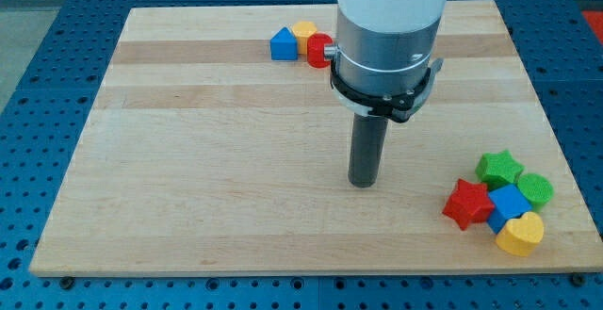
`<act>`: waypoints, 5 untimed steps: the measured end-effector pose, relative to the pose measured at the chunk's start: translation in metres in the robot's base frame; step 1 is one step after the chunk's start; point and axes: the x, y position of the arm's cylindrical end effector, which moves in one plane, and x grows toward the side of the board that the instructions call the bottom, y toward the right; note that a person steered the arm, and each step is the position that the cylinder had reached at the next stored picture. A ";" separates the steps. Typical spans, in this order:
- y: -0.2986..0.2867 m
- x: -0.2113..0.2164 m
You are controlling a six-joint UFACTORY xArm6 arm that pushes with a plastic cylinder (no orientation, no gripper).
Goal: Point your arm to the top center
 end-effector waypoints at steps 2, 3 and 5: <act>0.006 -0.104; 0.014 -0.117; 0.028 -0.225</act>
